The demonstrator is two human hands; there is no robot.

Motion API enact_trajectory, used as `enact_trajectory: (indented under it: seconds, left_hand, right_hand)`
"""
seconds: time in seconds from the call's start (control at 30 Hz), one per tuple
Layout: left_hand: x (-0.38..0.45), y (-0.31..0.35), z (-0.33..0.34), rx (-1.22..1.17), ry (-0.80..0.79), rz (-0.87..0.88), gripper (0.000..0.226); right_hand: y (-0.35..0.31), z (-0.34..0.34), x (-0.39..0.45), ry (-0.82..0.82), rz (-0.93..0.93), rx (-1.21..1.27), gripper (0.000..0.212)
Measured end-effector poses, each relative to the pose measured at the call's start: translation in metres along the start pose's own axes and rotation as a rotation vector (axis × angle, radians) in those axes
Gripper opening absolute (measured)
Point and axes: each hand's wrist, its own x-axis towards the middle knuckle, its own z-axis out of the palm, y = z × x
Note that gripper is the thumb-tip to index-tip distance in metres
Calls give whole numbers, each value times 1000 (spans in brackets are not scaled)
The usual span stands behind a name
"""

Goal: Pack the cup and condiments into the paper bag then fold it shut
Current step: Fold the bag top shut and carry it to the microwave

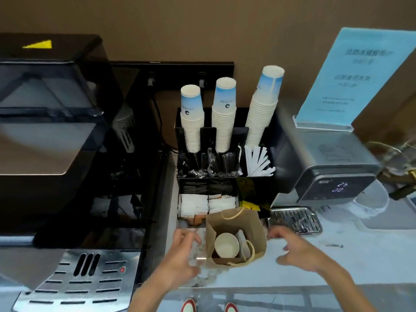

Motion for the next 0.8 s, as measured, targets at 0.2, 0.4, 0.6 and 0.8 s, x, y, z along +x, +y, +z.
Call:
enact_trajectory:
  seconds: [0.2,0.4,0.6,0.8]
  left_hand:
    - [23,13,23,36,-12,100,50]
    - [34,11,27,68,142,183,30]
    - [32,-2,33,-374,346,131,38]
    - [42,-21,40,-101,251,268,66]
  right_hand:
    - [-14,40,26,27,-151,38,62]
    - [-27,52,29,281,-128,137,28]
    - [-21,56,26,458,-129,395,27]
    - [-8,61,28,376,-218,167,52]
